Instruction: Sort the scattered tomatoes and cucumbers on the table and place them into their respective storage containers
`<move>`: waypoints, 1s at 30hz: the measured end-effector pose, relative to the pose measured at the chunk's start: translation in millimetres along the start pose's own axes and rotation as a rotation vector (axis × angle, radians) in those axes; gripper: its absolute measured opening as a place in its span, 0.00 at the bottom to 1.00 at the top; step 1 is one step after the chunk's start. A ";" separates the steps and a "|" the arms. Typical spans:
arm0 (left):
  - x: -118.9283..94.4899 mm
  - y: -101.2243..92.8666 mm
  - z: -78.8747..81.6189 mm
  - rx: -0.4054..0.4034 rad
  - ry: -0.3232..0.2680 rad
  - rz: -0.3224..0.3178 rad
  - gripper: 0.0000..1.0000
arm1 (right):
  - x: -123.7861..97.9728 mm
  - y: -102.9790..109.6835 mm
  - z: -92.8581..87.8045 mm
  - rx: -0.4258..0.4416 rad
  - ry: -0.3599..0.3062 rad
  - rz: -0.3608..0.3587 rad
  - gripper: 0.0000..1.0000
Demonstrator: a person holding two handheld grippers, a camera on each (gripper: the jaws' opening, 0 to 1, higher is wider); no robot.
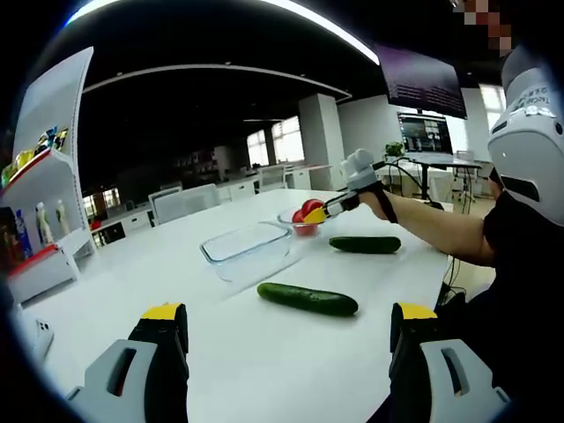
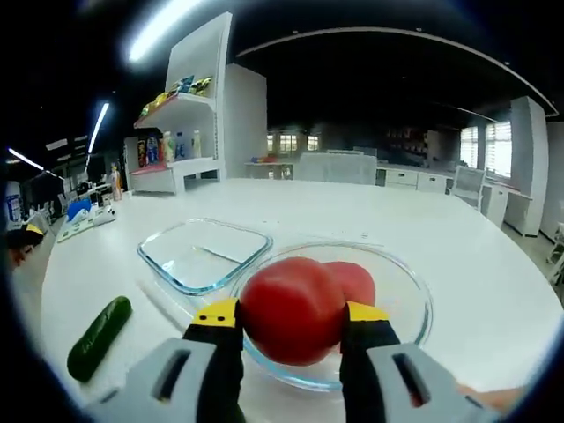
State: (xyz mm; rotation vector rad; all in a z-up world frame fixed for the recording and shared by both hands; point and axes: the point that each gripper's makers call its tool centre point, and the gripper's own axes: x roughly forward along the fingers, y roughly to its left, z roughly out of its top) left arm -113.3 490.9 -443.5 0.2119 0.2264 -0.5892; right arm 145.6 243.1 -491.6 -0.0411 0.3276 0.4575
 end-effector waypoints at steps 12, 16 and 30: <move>4.4 -4.0 -0.1 0.003 0.004 -0.011 0.95 | 1.0 2.0 -2.6 0.007 -0.012 0.044 0.41; 4.2 -4.2 0.0 0.007 0.007 -0.010 0.95 | 0.5 2.5 -2.0 0.010 -0.020 0.050 0.42; 2.7 -5.2 3.5 0.018 0.007 -0.008 0.95 | -0.8 8.5 1.6 0.033 -0.047 0.081 0.51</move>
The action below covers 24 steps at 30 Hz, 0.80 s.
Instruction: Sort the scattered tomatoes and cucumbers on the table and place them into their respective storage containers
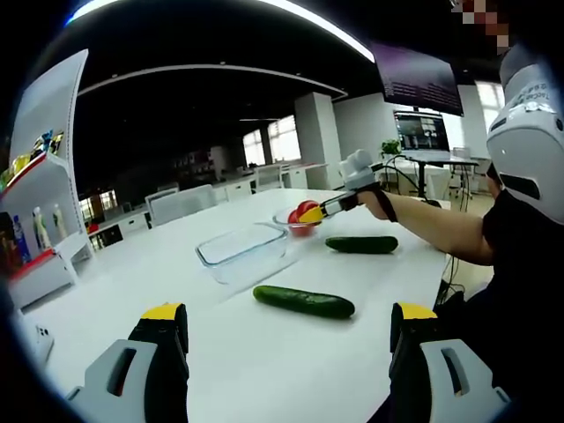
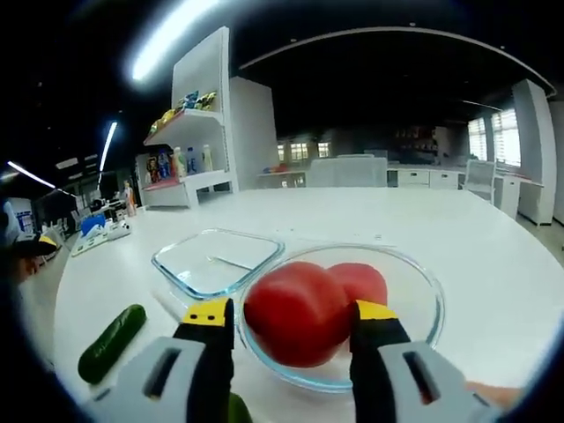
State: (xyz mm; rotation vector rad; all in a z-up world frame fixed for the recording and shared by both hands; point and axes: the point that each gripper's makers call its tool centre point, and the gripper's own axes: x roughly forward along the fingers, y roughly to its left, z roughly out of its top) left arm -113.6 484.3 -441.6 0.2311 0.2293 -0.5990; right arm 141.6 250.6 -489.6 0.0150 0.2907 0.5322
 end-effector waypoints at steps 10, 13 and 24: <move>-1.1 0.9 -0.8 0.000 0.002 0.004 0.95 | 1.1 -1.9 5.2 -0.031 -0.025 -0.015 0.66; -0.6 0.3 -0.7 -0.001 0.000 0.001 0.95 | 1.1 -1.7 5.7 -0.035 -0.030 -0.015 0.72; 0.3 1.0 -2.7 -0.004 0.003 0.001 0.95 | 1.0 2.5 9.6 -0.101 -0.065 -0.017 0.97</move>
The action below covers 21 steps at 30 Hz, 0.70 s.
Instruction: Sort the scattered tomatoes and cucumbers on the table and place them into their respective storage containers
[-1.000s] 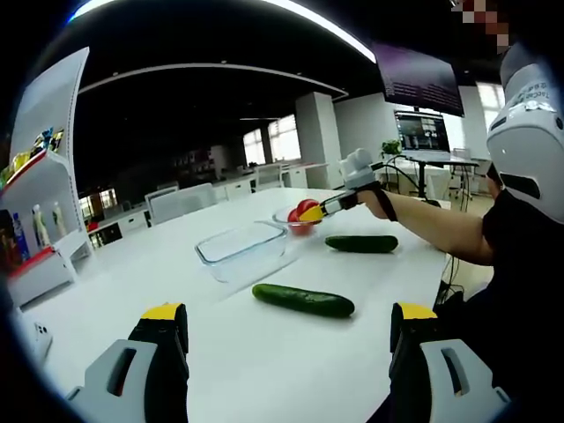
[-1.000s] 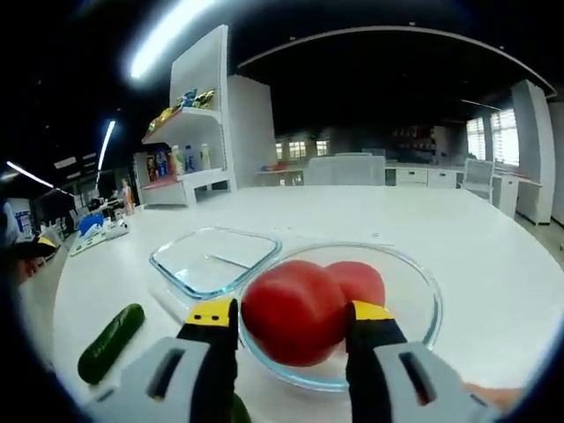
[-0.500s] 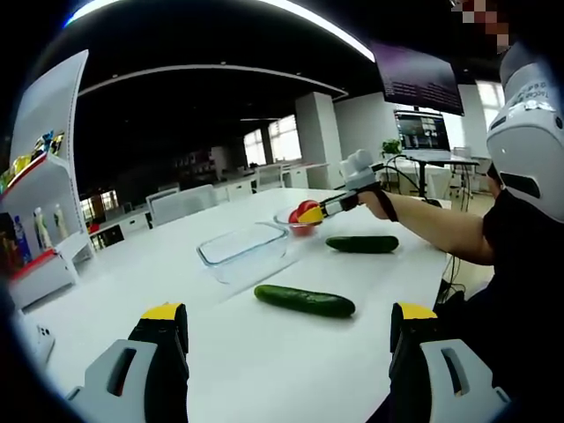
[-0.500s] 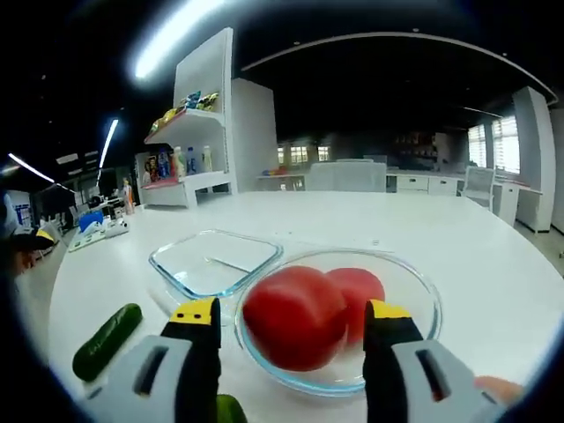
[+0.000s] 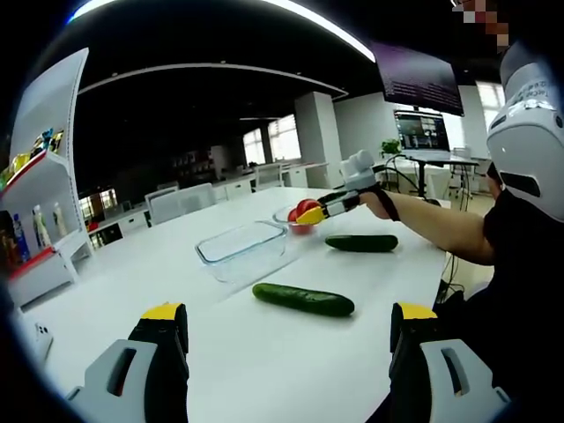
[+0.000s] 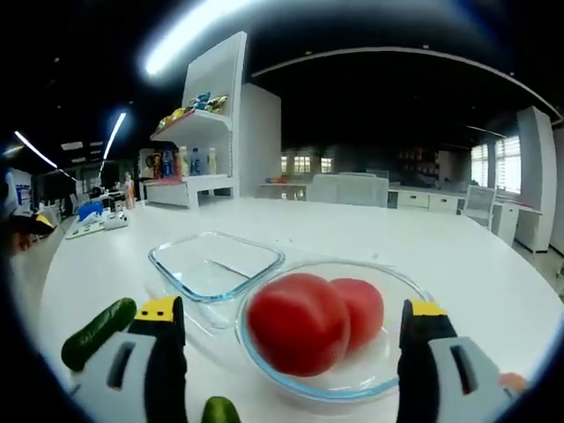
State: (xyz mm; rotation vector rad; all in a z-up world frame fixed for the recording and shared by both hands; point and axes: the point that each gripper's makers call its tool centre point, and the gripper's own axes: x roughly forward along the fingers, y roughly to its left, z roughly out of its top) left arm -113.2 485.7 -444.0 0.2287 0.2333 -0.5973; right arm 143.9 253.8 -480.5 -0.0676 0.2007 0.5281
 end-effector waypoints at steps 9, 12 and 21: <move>1.6 0.3 -1.3 -0.005 0.002 -0.003 0.95 | -12.6 2.5 6.1 -0.023 -0.004 0.003 0.97; 2.6 -1.1 -0.4 -0.003 0.001 -0.005 0.95 | -20.4 2.9 12.9 -0.027 -0.024 0.005 0.97; 1.3 0.3 -2.1 -0.009 0.000 0.001 0.95 | -47.4 7.7 30.0 -0.038 -0.071 0.012 0.97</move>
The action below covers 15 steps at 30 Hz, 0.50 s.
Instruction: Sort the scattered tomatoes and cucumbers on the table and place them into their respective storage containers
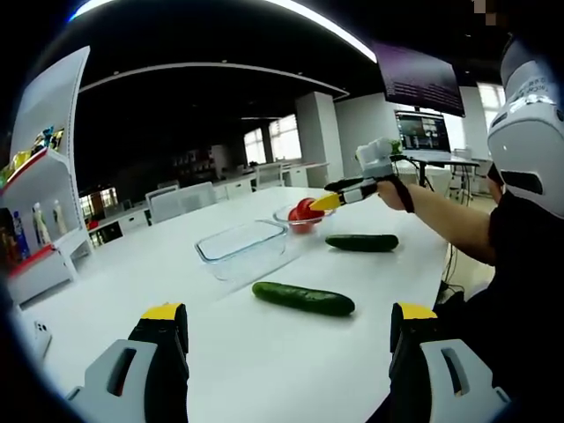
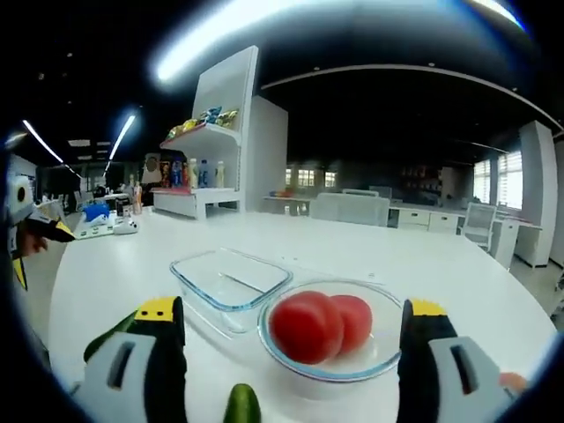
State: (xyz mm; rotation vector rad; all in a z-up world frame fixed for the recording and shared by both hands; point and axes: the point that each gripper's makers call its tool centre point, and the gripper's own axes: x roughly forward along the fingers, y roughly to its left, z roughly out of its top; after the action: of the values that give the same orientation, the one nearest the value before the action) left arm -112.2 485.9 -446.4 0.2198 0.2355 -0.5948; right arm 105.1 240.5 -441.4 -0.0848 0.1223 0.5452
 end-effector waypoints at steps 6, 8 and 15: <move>0.8 0.7 1.4 0.003 -0.002 -0.004 0.95 | -25.5 6.8 9.5 0.007 -0.025 0.019 0.97; 1.5 0.4 2.3 0.004 -0.004 -0.007 0.95 | -34.5 9.6 12.5 0.023 -0.036 0.028 0.97; 7.5 -0.2 3.7 0.003 -0.011 -0.027 0.95 | -60.0 17.6 10.3 0.106 -0.048 0.072 0.97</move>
State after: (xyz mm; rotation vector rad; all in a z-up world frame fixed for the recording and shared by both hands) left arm -105.7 480.8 -445.0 0.2166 0.2269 -0.6235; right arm 46.0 226.0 -423.8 0.0362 0.1079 0.6110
